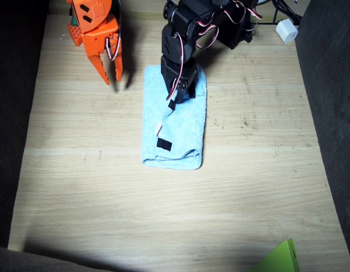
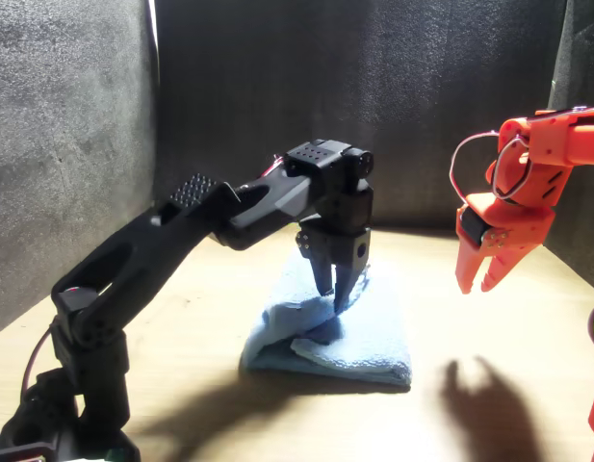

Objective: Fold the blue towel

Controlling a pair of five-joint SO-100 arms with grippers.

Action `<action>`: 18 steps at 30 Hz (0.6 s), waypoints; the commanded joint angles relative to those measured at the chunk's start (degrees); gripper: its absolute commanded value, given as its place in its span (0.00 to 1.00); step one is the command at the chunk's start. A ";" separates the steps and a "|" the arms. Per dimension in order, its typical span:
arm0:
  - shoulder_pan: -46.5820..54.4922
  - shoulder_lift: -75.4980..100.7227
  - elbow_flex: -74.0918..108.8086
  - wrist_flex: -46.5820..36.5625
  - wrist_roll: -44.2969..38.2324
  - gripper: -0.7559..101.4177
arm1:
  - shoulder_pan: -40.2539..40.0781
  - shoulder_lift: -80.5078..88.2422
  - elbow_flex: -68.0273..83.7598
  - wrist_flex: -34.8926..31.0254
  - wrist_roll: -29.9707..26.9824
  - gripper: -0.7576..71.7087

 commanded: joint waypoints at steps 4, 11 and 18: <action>5.62 1.23 -5.01 0.62 1.14 0.00 | 2.29 0.53 0.00 0.09 1.41 0.21; 7.82 0.53 -6.24 0.62 1.49 0.00 | 2.99 0.18 -0.18 0.18 1.76 0.21; 5.10 0.26 -5.54 0.62 2.20 0.00 | 3.69 -0.26 -0.26 0.18 1.85 0.21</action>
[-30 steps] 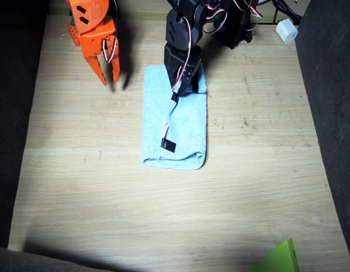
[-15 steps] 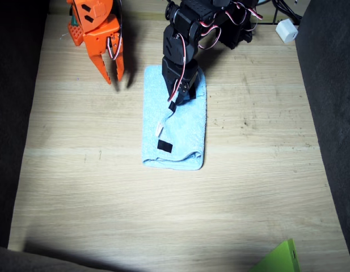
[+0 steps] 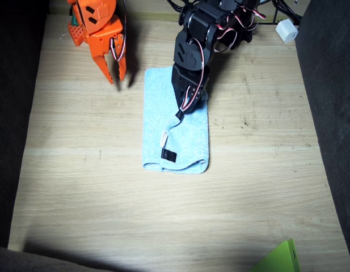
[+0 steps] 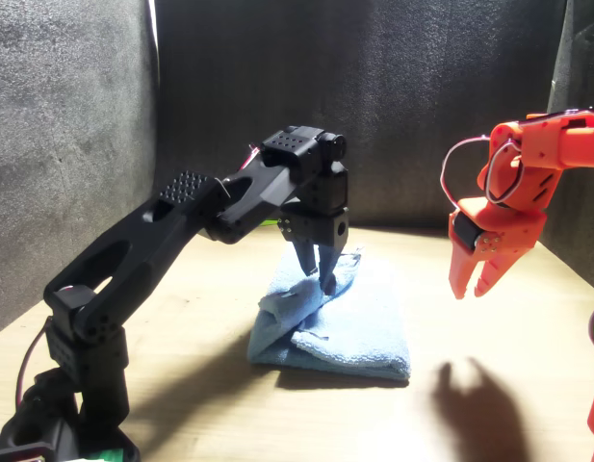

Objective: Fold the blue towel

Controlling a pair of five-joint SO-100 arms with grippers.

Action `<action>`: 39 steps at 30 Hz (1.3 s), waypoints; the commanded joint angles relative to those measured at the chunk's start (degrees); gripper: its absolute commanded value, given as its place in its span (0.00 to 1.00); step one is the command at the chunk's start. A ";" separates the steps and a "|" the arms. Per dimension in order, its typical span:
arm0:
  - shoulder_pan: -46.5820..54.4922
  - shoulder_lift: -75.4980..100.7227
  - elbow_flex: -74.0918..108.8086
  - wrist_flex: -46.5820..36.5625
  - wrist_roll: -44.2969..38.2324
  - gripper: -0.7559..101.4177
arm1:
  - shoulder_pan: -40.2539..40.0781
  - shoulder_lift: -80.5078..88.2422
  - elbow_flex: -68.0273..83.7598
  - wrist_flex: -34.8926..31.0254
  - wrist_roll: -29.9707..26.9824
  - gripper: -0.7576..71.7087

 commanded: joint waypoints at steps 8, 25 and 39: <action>-8.88 -1.58 1.32 0.62 5.45 0.00 | 0.79 0.79 -0.26 0.44 0.97 0.21; -5.89 -0.35 -6.24 0.62 14.24 0.38 | 0.26 -0.79 -0.35 0.35 0.88 0.21; -7.12 5.89 -8.79 0.62 17.75 0.33 | 0.44 -1.93 -0.44 -0.26 1.23 0.21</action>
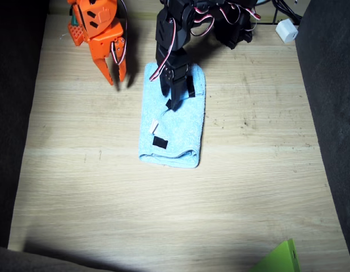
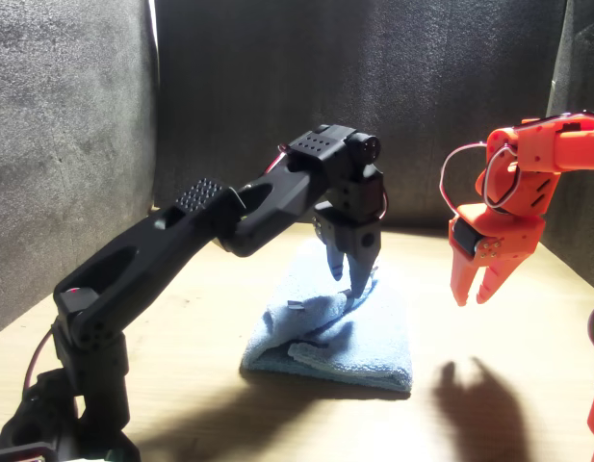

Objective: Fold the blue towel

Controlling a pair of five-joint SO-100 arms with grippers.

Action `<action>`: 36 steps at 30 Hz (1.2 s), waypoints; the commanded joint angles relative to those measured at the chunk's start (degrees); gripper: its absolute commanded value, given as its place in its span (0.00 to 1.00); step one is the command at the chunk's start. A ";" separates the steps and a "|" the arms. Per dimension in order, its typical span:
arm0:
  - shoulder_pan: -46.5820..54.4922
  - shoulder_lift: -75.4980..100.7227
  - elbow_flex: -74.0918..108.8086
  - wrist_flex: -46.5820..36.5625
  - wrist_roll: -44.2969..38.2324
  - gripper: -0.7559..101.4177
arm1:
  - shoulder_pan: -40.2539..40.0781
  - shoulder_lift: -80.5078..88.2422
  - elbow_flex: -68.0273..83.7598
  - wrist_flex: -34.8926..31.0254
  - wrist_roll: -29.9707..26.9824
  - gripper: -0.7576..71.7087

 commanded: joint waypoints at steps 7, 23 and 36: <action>4.39 11.51 -5.54 0.62 1.41 0.31 | -0.88 -1.05 -0.79 -1.05 1.23 0.20; 43.95 34.98 40.69 -0.09 -19.16 0.01 | -18.37 8.96 7.03 -1.41 -7.47 0.01; 53.26 87.80 120.94 -41.75 -20.21 0.00 | -22.68 17.14 18.11 -9.49 -9.93 0.01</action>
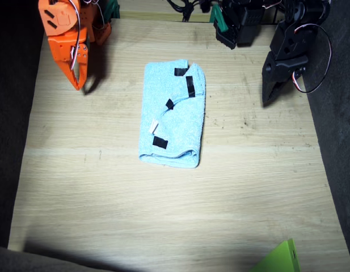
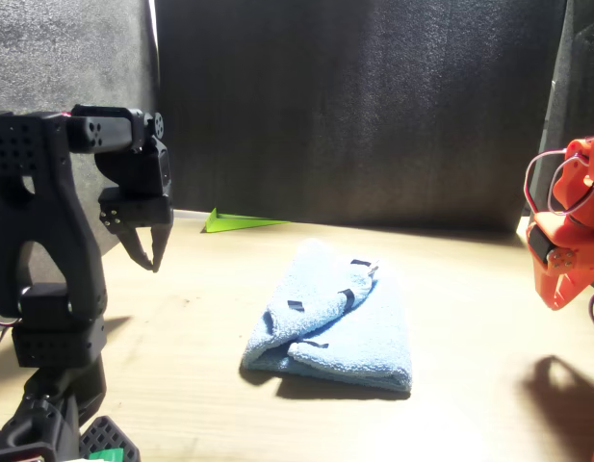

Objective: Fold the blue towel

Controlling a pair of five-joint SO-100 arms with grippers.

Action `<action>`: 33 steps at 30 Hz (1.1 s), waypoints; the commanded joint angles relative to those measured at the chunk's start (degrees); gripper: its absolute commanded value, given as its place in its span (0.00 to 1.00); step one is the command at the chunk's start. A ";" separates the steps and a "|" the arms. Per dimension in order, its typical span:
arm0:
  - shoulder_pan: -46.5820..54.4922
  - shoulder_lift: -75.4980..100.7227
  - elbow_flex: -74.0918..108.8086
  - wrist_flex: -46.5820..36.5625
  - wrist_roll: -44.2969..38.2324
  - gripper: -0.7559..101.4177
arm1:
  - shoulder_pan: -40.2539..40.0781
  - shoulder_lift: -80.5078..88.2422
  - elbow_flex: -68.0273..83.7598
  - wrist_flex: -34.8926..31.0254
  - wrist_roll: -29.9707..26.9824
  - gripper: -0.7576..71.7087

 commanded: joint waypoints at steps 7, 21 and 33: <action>2.72 51.94 41.04 -10.02 3.34 0.00 | 1.41 50.71 30.85 -9.32 -9.32 0.01; 12.04 88.68 53.09 6.06 2.99 0.00 | -15.03 66.53 32.61 6.77 -1.32 0.01; 13.62 88.68 53.09 6.06 2.90 0.00 | -15.82 66.45 32.61 6.77 -0.53 0.01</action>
